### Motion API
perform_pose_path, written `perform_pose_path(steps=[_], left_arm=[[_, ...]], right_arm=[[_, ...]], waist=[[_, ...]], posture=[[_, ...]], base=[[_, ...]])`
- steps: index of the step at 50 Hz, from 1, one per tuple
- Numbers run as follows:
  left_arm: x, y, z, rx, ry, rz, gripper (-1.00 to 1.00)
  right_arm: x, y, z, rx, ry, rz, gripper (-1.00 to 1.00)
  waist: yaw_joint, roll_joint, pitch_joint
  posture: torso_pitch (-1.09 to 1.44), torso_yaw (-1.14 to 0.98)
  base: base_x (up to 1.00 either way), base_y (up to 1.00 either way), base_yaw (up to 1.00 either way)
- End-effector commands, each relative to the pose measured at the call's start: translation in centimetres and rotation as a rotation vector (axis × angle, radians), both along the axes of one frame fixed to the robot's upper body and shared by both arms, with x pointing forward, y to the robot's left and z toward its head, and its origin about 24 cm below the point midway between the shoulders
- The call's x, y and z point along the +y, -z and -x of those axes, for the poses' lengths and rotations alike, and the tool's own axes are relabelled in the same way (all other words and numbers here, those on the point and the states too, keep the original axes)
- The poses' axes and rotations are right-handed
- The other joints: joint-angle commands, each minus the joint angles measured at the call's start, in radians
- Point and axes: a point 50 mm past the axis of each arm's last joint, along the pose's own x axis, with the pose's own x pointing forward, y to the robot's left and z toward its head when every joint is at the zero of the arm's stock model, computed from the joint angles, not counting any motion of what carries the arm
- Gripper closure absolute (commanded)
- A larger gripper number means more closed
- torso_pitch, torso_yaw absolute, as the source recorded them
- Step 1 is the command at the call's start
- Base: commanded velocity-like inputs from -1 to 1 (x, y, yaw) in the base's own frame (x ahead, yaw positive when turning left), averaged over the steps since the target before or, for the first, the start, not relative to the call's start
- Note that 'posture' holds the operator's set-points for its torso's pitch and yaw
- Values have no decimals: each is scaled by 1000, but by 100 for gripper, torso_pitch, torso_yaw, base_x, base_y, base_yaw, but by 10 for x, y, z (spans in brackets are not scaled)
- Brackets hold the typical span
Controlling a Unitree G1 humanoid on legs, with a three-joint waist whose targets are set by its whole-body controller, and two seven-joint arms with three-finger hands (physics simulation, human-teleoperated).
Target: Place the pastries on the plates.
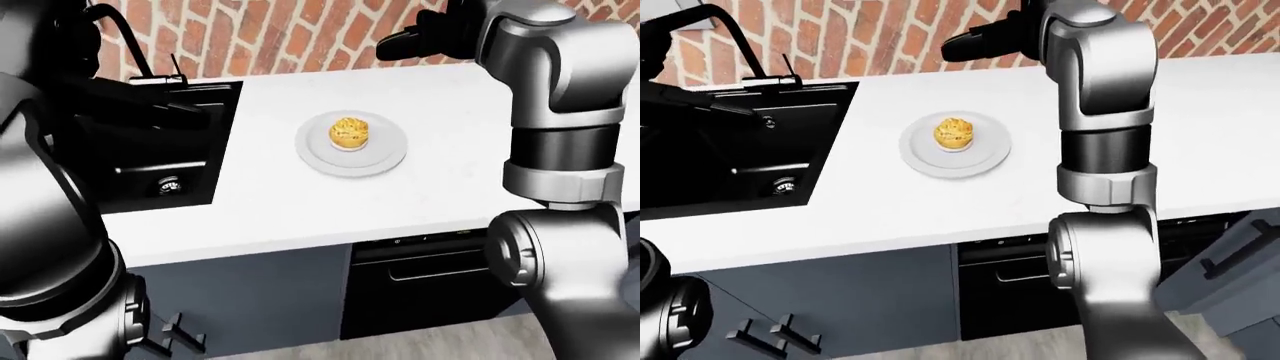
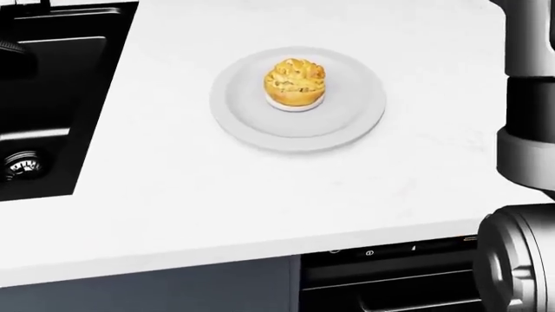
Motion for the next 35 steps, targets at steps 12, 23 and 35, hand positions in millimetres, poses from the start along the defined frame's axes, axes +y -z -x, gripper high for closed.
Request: perform_pose_path(steps=[12, 23, 35], left_arm=[[-2, -14, 7, -58, -6, -27, -100], [-1, -12, 5, -60, -2, -25, -100], [-1, -9, 4, -60, -2, -28, -100]], right_arm=[[-1, -20, 6, -88, 8, -6, -100], [-2, -19, 6, -87, 9, -2, -100], [-3, -19, 5, -83, 18, -9, -100]], waist=[[17, -56, -43], [4, 66, -30], [5, -46, -25]], posture=[[0, 0], [0, 0], [0, 0]], base=[[0, 14, 0], [0, 14, 0], [0, 20, 0]])
